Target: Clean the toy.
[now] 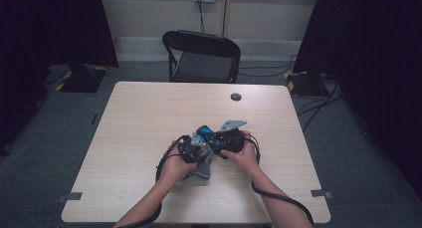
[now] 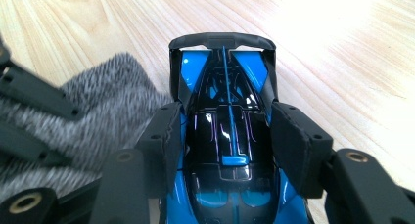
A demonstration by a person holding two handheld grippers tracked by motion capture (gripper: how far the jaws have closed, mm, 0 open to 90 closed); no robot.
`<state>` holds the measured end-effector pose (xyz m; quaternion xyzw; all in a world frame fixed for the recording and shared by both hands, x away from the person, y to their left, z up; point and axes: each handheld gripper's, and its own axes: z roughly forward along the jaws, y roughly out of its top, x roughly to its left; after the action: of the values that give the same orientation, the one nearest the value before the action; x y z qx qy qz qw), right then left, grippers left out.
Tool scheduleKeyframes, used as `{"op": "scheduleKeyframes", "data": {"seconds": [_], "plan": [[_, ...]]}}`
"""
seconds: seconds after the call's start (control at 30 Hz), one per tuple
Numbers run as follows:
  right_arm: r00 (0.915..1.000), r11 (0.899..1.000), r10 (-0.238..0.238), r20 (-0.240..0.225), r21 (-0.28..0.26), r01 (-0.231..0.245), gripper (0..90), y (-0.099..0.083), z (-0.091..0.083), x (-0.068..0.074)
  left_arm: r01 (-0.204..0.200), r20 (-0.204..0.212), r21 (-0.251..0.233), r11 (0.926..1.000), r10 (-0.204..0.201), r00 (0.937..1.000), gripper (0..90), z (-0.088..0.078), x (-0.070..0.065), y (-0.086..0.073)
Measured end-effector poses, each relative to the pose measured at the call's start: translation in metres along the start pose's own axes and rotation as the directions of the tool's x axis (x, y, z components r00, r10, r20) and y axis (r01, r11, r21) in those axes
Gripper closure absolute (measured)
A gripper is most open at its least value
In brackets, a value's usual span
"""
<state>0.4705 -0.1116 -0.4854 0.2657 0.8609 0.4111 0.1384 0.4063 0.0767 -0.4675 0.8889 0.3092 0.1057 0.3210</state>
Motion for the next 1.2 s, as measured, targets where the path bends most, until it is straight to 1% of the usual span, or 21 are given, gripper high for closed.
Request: {"op": "scheduleKeyframes", "data": {"seconds": [0.13, 0.33, 0.4, 0.63, 0.77, 0.93, 1.03, 1.13, 1.2], "plan": [[1.0000, 1.000, -0.004, -0.001, 0.004, 0.004, 46.8, 0.000, 0.000, 0.000, -0.012, 0.016, -0.001, 0.9999, 0.012, 0.9998, 79.7, 0.003, -0.007, 0.002], [1.0000, 1.000, -0.003, -0.001, 0.005, 0.003, 46.8, 0.000, -0.001, 0.000, -0.014, 0.033, -0.008, 0.9999, 0.014, 0.9993, 79.7, 0.004, -0.013, 0.004], [1.0000, 1.000, -0.002, -0.002, 0.005, 0.002, 46.8, 0.000, -0.001, 0.000, -0.023, 0.030, -0.011, 0.9997, 0.024, 0.9993, 79.6, 0.004, -0.015, 0.005], [1.0000, 1.000, -0.003, -0.002, 0.005, 0.003, 46.8, 0.000, -0.001, 0.000, -0.051, 0.053, -0.020, 0.9985, 0.052, 0.9972, 79.6, 0.007, -0.027, 0.010], [1.0000, 1.000, -0.002, -0.003, 0.006, 0.002, 46.8, 0.000, -0.001, 0.000, -0.056, 0.062, -0.031, 0.9979, 0.058, 0.9964, 79.6, 0.007, -0.032, 0.012], [1.0000, 1.000, -0.003, -0.005, 0.003, 0.003, 46.8, 0.000, -0.001, -0.001, -0.060, 0.101, -0.053, 0.9968, 0.065, 0.9928, 79.6, 0.006, -0.040, 0.016], [1.0000, 1.000, -0.002, -0.005, 0.004, 0.002, 46.8, 0.000, -0.001, -0.001, -0.085, 0.112, -0.057, 0.9948, 0.091, 0.9896, 79.6, 0.007, -0.047, 0.019], [0.9999, 1.000, -0.002, -0.010, 0.000, 0.002, 46.7, -0.001, -0.001, -0.001, -0.089, 0.130, -0.064, 0.9939, 0.097, 0.9868, 79.6, 0.009, -0.051, 0.021], [0.9999, 1.000, -0.001, -0.011, -0.001, 0.001, 46.7, -0.001, -0.002, -0.002, -0.098, 0.135, -0.062, 0.9932, 0.106, 0.9852, 79.6, 0.009, -0.054, 0.023]]}}
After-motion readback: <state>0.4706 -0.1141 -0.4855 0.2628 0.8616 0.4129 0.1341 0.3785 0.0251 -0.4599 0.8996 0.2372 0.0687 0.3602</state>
